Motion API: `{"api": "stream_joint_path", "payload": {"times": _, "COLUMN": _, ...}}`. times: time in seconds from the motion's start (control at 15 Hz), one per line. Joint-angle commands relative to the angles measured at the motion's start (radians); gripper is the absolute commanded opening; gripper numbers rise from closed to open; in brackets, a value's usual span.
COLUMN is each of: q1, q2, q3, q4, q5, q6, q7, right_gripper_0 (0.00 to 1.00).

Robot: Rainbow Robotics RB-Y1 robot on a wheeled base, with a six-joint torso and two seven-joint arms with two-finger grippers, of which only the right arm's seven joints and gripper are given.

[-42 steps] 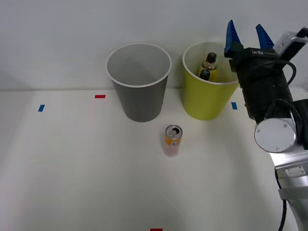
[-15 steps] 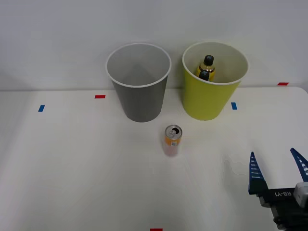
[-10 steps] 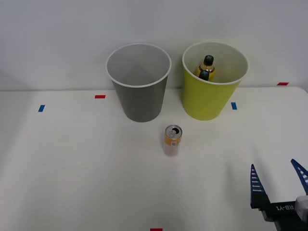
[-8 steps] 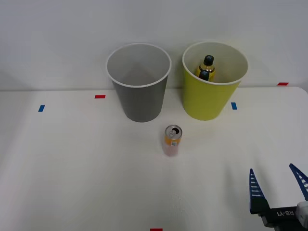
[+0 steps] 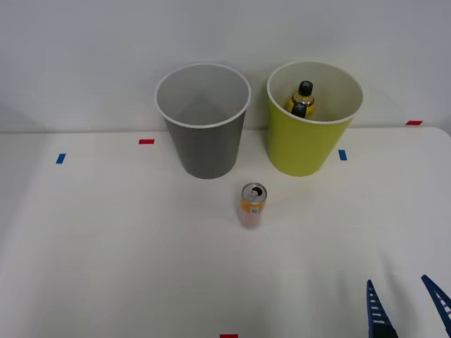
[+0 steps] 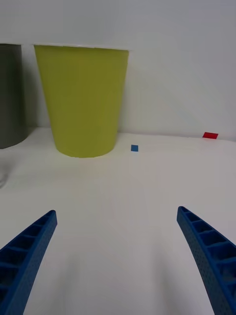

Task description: Put cans in the gray bin, plastic bottles in the light green bin

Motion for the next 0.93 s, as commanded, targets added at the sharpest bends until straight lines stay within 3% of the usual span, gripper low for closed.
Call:
{"api": "stream_joint_path", "payload": {"times": 0.07, "q1": 0.061, "q2": 0.004, "q3": -0.008, "q4": 0.006, "q5": 0.090, "q6": -0.058, "q7": -0.106, "right_gripper_0": 0.84}}
{"api": "stream_joint_path", "payload": {"times": 0.87, "q1": 0.081, "q2": 0.176, "q3": -0.025, "q4": 0.231, "q5": 0.242, "q6": -0.315, "q7": -0.114, "right_gripper_0": 0.84}}
{"api": "stream_joint_path", "payload": {"times": 0.93, "q1": 0.081, "q2": 0.181, "q3": -0.028, "q4": 0.242, "q5": 0.246, "q6": -0.327, "q7": -0.113, "right_gripper_0": 0.89}}
